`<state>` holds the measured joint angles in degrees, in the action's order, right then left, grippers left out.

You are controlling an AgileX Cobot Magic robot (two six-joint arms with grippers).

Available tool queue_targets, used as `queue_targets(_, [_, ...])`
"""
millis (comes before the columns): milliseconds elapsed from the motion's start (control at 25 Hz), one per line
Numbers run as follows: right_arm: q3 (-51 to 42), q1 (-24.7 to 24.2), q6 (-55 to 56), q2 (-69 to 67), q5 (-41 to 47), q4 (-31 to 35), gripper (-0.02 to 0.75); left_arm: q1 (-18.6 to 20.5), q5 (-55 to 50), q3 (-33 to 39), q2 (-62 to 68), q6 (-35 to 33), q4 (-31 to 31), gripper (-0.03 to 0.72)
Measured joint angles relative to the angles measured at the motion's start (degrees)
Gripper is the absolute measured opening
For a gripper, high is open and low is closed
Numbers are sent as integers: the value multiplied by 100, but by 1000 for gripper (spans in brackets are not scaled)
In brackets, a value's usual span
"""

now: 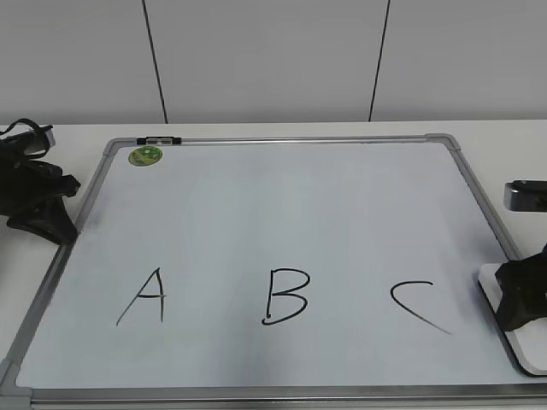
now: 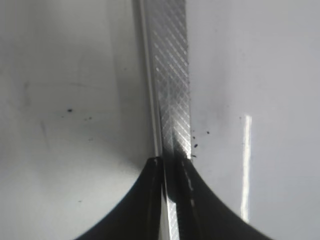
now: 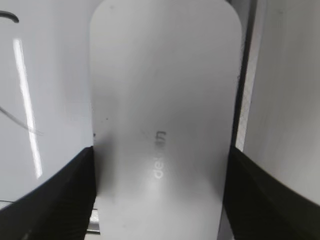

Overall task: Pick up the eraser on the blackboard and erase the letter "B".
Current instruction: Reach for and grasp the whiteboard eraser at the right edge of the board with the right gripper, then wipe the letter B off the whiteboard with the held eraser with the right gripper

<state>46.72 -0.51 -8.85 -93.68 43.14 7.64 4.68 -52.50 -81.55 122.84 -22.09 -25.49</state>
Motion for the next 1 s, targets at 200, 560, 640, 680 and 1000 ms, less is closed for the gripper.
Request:
queue_targets(200, [52,0,0,31,148,-4,530,0,0,0,0,0,0,35])
queue_targets(560, [876,594,-126,108,824,33,529,0,0,0,0,0,0,35])
queue_targets(640, [1001,787,-137,108,861,33,529,0,0,0,0,0,0,35])
queue_targets(680, [1203,1127,-137,108,924,33,529,0,0,0,0,0,0,35])
queue_targets(1000, [2028,2512,-149,-517,1021,33,529,0,0,0,0,0,0,35])
